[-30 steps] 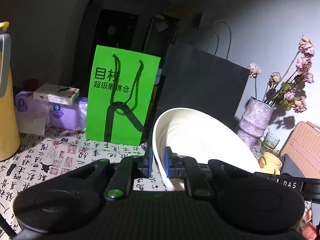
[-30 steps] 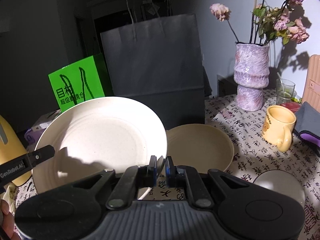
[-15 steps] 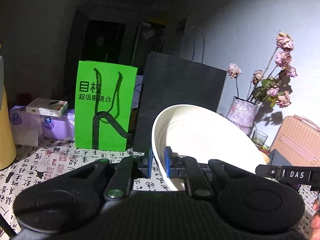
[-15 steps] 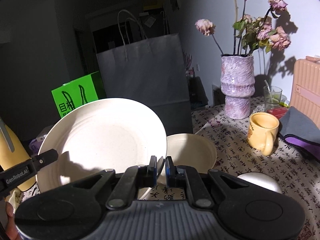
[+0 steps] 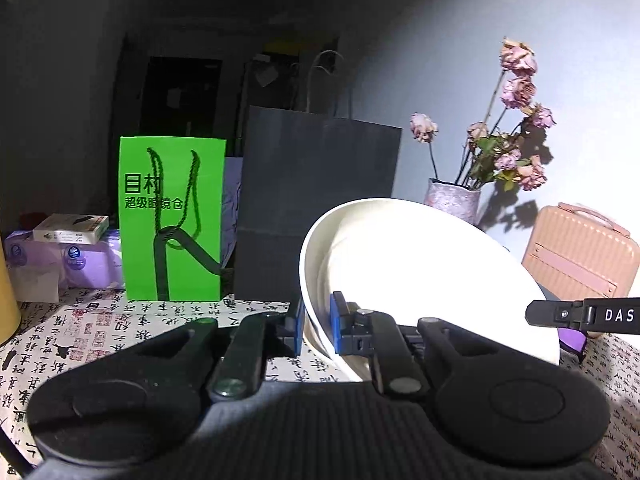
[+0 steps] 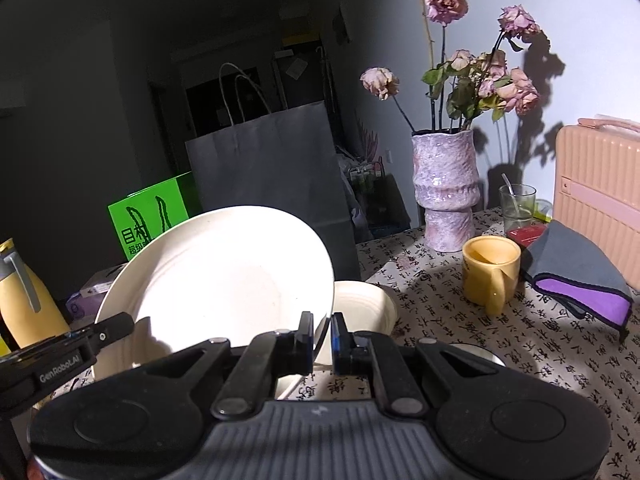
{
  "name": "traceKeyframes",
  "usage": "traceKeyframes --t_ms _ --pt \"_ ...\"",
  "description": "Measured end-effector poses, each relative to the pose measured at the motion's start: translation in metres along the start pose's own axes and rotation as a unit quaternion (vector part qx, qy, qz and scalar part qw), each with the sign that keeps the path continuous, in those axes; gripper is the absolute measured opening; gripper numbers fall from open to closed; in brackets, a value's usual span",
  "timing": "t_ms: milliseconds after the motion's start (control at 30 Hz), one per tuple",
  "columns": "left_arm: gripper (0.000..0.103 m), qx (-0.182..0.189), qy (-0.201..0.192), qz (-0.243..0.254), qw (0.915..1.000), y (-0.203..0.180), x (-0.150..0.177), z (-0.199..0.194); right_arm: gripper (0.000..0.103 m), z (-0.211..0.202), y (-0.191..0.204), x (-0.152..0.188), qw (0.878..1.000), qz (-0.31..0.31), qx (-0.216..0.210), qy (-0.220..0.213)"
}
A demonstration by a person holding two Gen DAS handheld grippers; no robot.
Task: Organize plates and bowls
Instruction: 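Lift the held cream plate with both tools and tilt it up, then carry the cream plate back over the bowls toward the plate on the cloth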
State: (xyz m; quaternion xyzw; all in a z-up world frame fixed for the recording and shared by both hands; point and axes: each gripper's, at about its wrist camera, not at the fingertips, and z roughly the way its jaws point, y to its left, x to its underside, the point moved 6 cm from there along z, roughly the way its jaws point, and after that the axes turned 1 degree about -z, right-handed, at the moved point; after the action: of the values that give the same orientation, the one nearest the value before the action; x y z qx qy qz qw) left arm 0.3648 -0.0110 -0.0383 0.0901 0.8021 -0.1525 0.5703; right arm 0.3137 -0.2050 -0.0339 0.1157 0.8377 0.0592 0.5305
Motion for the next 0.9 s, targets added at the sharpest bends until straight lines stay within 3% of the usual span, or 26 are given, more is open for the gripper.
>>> traceKeyframes --t_ms 400,900 --pt "0.013 -0.007 0.0 0.021 0.9998 -0.034 0.012 -0.011 0.008 -0.018 -0.034 0.012 1.0 0.013 -0.008 -0.01" --pt "0.014 -0.026 0.003 0.038 0.9989 -0.066 0.018 -0.055 0.008 -0.054 -0.053 0.025 0.998 0.04 -0.034 -0.027"
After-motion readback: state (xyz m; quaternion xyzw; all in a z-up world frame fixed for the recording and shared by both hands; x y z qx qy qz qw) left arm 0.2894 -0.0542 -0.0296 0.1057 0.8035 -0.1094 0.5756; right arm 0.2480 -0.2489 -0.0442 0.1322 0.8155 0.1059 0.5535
